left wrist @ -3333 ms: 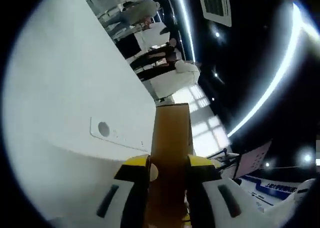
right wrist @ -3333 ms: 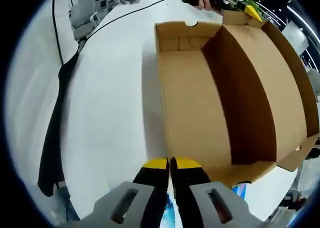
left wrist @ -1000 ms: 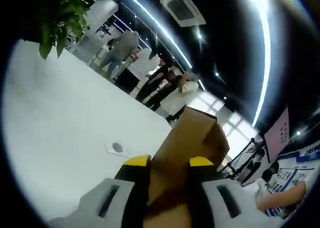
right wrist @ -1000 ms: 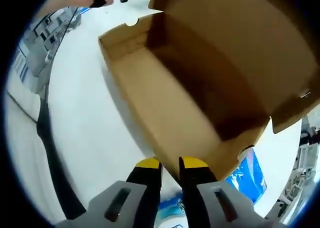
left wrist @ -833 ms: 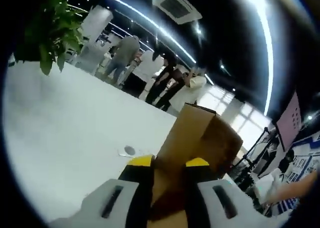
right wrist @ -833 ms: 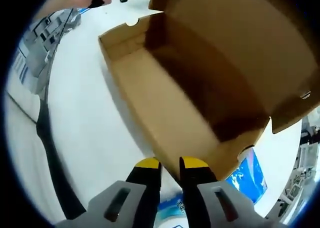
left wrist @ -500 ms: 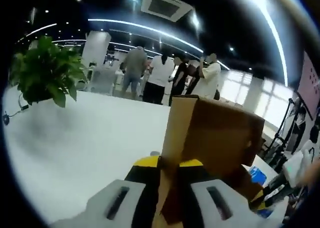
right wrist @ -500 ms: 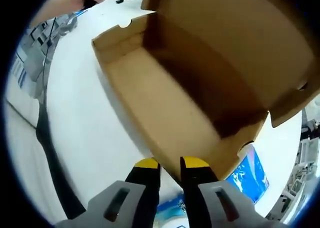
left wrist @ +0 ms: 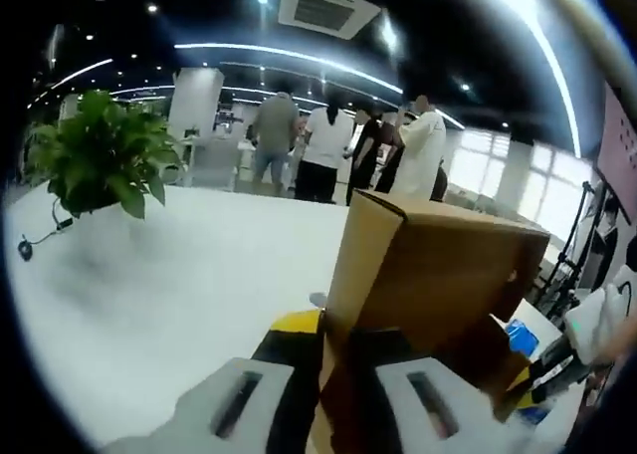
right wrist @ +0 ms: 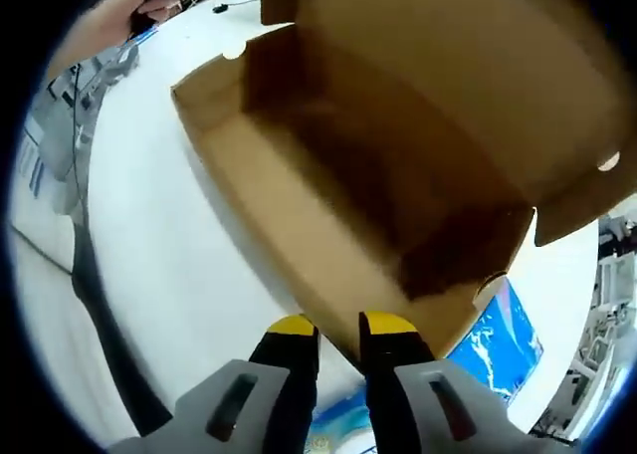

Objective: Operate the shoe box by opening the lid, removing the specified soft item, and placing it in the target area until the item is outside and the box remains undamaged.

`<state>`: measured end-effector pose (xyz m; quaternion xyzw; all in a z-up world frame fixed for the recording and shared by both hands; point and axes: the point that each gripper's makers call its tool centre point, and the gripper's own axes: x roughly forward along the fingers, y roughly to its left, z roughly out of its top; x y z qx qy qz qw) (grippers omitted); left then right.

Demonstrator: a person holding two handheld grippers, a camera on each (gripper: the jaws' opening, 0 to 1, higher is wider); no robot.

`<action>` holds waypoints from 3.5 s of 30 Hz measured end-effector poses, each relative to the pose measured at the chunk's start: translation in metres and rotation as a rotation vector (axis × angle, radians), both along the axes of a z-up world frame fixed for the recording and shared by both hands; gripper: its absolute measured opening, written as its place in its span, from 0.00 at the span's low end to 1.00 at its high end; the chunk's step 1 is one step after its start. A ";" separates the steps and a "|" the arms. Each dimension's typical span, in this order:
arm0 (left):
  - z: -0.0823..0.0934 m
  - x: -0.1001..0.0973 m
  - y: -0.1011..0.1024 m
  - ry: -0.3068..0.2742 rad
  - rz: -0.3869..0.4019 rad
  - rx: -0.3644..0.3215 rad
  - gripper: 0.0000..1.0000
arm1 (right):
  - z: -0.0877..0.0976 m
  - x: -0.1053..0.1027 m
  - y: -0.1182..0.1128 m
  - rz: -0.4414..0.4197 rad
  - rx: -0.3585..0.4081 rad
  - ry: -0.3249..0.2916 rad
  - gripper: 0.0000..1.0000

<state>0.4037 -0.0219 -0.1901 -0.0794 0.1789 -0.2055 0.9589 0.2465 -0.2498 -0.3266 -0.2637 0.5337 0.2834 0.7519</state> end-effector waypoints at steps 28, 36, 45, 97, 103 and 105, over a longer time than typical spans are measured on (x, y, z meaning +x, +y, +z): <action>-0.007 -0.025 0.011 -0.023 0.088 0.180 0.03 | 0.003 0.001 -0.001 0.005 0.006 -0.049 0.18; -0.008 -0.025 0.013 -0.013 0.101 0.126 0.03 | 0.004 0.000 -0.001 0.018 0.005 -0.071 0.18; -0.010 -0.032 0.013 -0.056 0.067 0.176 0.03 | 0.003 0.000 -0.002 -0.023 0.011 -0.075 0.18; -0.014 -0.039 0.009 -0.021 0.051 0.132 0.05 | 0.084 -0.004 0.002 -0.296 0.424 -0.352 0.30; -0.015 -0.041 0.009 -0.037 0.043 0.137 0.05 | 0.110 0.006 -0.018 -0.358 0.425 -0.468 0.31; -0.016 -0.042 0.009 -0.043 0.044 0.131 0.06 | 0.119 0.014 -0.026 -0.359 0.417 -0.538 0.31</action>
